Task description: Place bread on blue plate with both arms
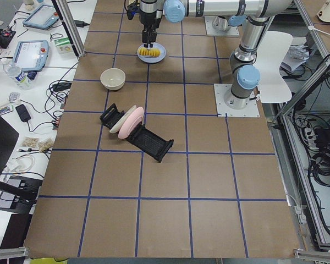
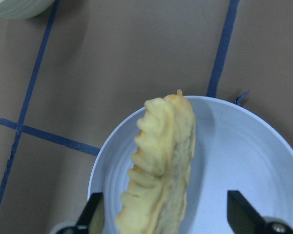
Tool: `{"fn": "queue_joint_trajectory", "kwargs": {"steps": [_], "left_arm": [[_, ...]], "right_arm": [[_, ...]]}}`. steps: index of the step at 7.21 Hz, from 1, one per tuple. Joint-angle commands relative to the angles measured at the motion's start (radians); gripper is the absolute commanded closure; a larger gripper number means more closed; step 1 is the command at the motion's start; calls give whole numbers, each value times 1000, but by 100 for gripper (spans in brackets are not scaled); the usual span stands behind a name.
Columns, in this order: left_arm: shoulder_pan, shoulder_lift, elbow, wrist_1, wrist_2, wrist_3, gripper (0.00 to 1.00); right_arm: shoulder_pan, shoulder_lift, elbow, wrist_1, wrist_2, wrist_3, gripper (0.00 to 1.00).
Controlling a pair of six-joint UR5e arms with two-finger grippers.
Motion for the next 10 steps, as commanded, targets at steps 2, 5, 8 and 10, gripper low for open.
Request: {"fn": "queue_joint_trajectory", "kwargs": {"steps": [2,5,8,10], "left_arm": [[-2,3,-10,10,-9,-20,0],[-5,-1,-10,13,-36,-24,0],[-8,9,-8,13,-37,-24,0],[-8,9,-7,11,-21,-18,0]], "right_arm": [[-49,-53,-33,15,27,3,0],[-147,-185,-197,440,28,-32,0],[-253,-208,-537,1053,-222,-79,0],[-264,-213,-584,1113,-269,-101,0]]}}
